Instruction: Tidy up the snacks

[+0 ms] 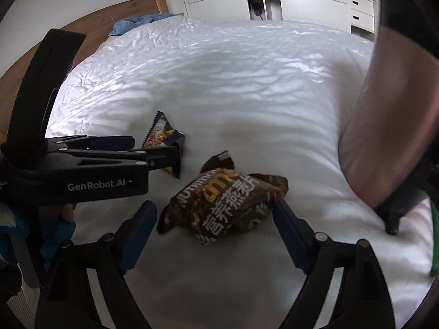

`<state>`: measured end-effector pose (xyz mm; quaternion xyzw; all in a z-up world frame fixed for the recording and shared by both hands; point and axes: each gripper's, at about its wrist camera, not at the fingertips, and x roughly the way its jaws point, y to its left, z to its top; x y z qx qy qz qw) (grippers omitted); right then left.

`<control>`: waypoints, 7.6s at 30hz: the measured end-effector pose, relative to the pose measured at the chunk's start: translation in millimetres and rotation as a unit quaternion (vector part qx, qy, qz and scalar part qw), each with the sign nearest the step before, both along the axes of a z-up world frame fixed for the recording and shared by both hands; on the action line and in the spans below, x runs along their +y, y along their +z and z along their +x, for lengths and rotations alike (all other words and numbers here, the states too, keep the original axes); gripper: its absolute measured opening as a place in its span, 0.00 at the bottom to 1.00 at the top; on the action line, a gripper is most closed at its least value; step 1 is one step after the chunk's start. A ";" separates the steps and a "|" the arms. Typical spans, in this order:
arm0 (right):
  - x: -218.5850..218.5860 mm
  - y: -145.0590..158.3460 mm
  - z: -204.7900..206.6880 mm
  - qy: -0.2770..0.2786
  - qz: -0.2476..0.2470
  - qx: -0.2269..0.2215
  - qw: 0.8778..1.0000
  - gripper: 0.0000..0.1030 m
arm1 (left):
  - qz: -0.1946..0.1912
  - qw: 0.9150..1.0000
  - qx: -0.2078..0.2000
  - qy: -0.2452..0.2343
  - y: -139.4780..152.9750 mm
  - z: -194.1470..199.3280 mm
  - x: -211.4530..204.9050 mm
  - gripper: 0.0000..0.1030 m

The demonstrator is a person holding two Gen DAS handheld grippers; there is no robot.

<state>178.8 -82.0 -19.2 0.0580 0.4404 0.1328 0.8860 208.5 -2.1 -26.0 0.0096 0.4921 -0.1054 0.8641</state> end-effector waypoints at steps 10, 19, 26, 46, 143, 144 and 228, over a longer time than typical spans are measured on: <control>-1.8 -16.2 21.3 0.001 0.004 0.009 1.000 1.00 | 0.002 1.000 0.011 0.004 -14.7 19.7 3.7 0.67; -6.0 -16.6 22.1 0.001 0.021 0.004 1.000 1.00 | -0.017 0.999 0.022 0.018 -16.5 25.8 8.4 0.37; -9.7 -8.6 14.0 0.003 0.035 -0.006 0.999 1.00 | -0.024 0.999 0.008 0.041 -4.8 9.9 18.3 0.35; -23.0 53.1 -100.4 0.024 0.039 -0.043 0.998 1.00 | 0.000 0.998 -0.050 0.035 61.8 -114.6 6.8 0.35; -485.6 21.0 -35.2 -0.232 -0.088 -0.003 0.969 1.00 | 0.048 0.969 -0.070 -0.231 36.7 -76.4 -496.1 0.48; -485.1 23.9 -36.6 -0.233 -0.088 -0.006 0.969 1.00 | 0.047 0.970 -0.073 -0.227 39.5 -76.1 -494.7 0.51; -254.1 114.0 -267.5 -0.271 -0.105 -0.063 0.955 1.00 | -0.007 0.987 -0.152 -0.053 150.7 -230.6 -155.9 0.87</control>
